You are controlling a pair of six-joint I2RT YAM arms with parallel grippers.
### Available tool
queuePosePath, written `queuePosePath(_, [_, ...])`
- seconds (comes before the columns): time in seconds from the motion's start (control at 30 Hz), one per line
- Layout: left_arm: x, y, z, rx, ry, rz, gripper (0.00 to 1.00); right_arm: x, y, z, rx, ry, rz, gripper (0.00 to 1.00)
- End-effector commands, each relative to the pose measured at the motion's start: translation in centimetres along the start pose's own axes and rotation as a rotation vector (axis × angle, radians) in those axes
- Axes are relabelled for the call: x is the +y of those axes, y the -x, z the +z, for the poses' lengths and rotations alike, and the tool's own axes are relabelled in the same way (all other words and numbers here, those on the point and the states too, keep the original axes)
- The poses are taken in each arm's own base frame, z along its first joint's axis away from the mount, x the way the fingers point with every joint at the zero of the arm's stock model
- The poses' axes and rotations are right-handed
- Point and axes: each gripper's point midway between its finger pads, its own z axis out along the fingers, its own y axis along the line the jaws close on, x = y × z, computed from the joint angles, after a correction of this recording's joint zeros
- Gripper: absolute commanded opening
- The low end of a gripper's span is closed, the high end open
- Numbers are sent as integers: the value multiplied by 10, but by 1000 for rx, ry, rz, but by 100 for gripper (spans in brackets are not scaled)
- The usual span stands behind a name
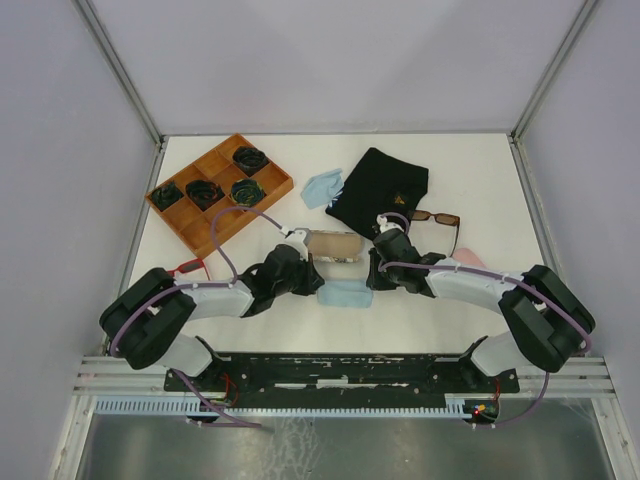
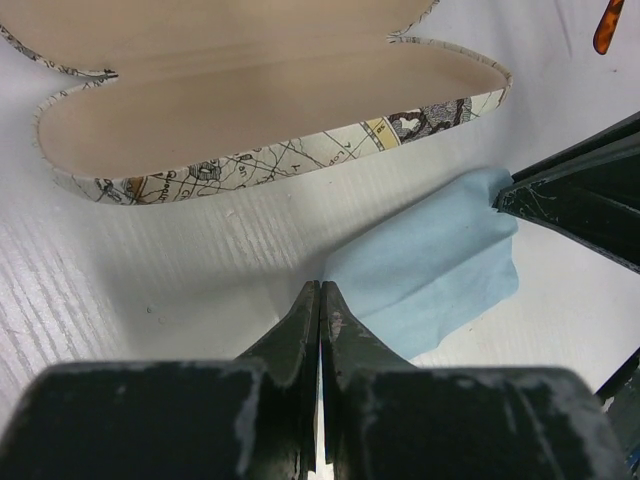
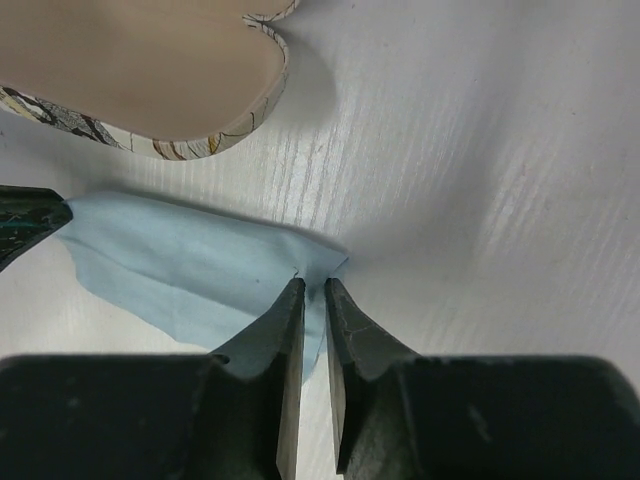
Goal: Organize the sunglasses
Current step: Pick up the glasses cleaning cloth from the center of the board.
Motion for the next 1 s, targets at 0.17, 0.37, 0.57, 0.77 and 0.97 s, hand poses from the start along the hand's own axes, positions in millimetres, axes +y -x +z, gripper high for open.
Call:
queuePosePath(0.17, [-14,18,3,-46,-56,24,3,12,20,0,-50,38,-1,12])
queuePosePath(0.37, [-13,16,3,-44,-59,21,3,8,18,0,-41,27,3,23])
queuePosePath(0.57, [-13,14,1,-43,-60,21,3,9,15,3,-28,30,4,16])
queuePosePath(0.77, [-15,16,-1,-48,-68,19,3,10,18,0,-34,36,6,1])
queuePosePath(0.97, [-19,23,-9,-64,-80,17,3,13,25,-13,-62,45,10,0])
